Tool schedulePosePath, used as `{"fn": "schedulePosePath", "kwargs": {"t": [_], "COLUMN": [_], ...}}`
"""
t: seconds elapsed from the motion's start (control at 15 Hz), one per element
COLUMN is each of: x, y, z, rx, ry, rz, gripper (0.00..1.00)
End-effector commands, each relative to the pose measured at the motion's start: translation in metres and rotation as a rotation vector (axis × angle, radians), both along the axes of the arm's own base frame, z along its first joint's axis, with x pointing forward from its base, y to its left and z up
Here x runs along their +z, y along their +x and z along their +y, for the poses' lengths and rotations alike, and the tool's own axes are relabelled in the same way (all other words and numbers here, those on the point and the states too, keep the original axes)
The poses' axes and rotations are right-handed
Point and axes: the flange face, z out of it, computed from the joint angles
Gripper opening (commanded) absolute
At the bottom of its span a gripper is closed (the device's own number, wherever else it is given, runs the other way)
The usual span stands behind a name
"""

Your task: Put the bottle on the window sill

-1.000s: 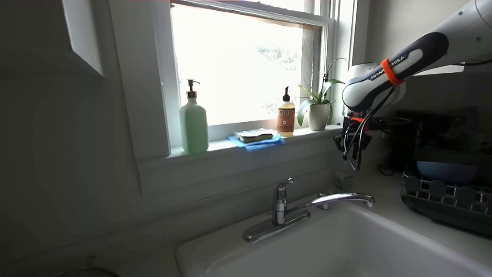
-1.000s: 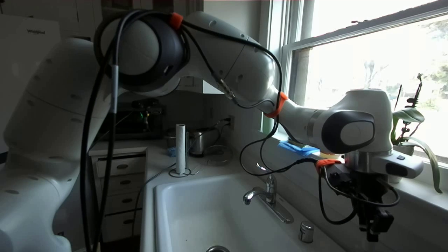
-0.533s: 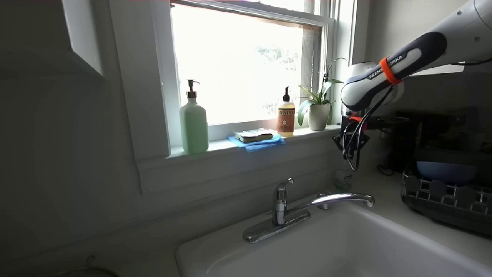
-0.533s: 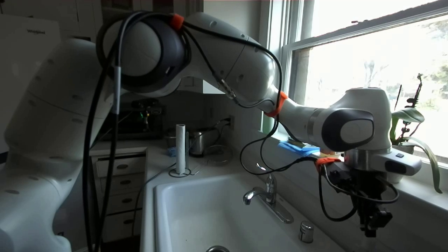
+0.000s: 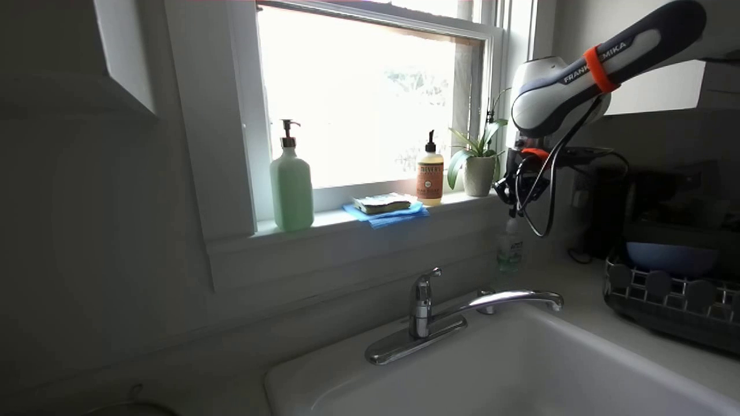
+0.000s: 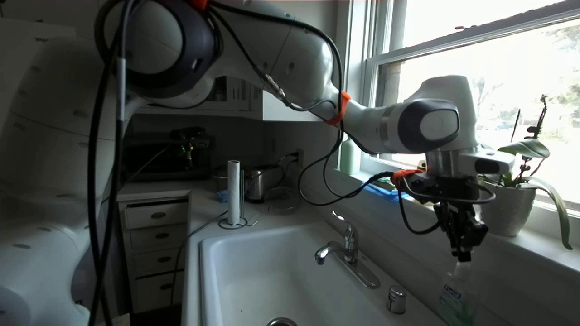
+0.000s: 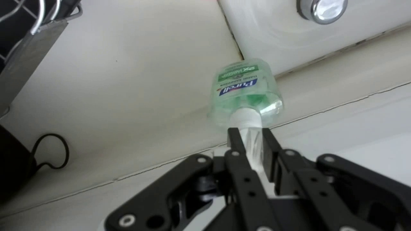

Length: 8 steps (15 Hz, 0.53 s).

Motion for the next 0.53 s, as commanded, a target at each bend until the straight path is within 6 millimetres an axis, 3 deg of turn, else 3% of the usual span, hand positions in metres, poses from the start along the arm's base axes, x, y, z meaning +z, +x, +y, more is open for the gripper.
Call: {"fn": "schedulePosePath", "kwargs": {"t": [0.0, 0.27, 0.33, 0.47], "x": [0.049, 0.092, 0.078, 0.091], "y": [-0.025, -0.039, -0.023, -0.030], "z": [0.028, 0.054, 0.042, 0.051], "rx": [0.043, 0.083, 0.078, 0.089], "ry": [-0.046, -0.097, -0.069, -0.078], "rz": [0.022, 0.037, 0.028, 0.027], "gripper": [0.05, 0.05, 0.19, 0.19]}}
